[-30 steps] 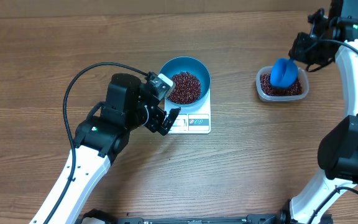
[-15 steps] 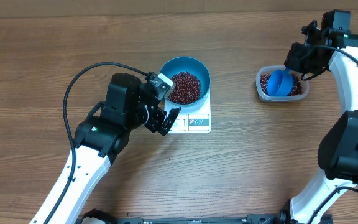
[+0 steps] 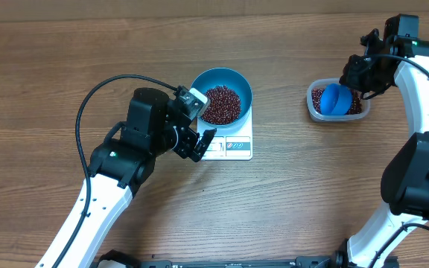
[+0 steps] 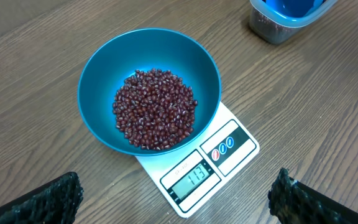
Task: Scoop item into bowl and weigh 150g on scale
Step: 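Lower the blue scoop into the bean tub with the right gripper, then push the scoop down into the red beans with the right gripper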
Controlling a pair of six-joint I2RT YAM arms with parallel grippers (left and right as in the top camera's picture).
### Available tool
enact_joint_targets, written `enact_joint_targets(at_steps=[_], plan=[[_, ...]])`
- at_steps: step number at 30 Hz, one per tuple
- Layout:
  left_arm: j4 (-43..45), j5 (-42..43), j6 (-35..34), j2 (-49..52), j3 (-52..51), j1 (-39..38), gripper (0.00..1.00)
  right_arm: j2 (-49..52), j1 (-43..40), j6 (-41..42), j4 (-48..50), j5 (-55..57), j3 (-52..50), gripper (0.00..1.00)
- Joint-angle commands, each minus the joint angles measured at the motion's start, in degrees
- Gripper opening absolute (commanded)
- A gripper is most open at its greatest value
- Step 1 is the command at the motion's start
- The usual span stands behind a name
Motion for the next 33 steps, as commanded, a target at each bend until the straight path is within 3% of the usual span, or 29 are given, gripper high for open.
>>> enact_joint_targets(at_steps=[1, 22, 33], plan=[[0.26, 0.09, -0.39, 0.17, 1.38, -0.04, 1.0, -1.53, 0.31, -0.31, -0.76, 0.24, -0.55, 0.06], [0.28, 0.11, -0.39, 0.17, 1.38, -0.04, 0.99, -1.64, 0.28, -2.25, 1.31, 0.22, -0.39, 0.04], [0.5, 0.09, -0.37, 0.17, 1.38, -0.04, 0.99, -1.64, 2.21, -16.98, 3.72, 0.2, -0.39, 0.04]])
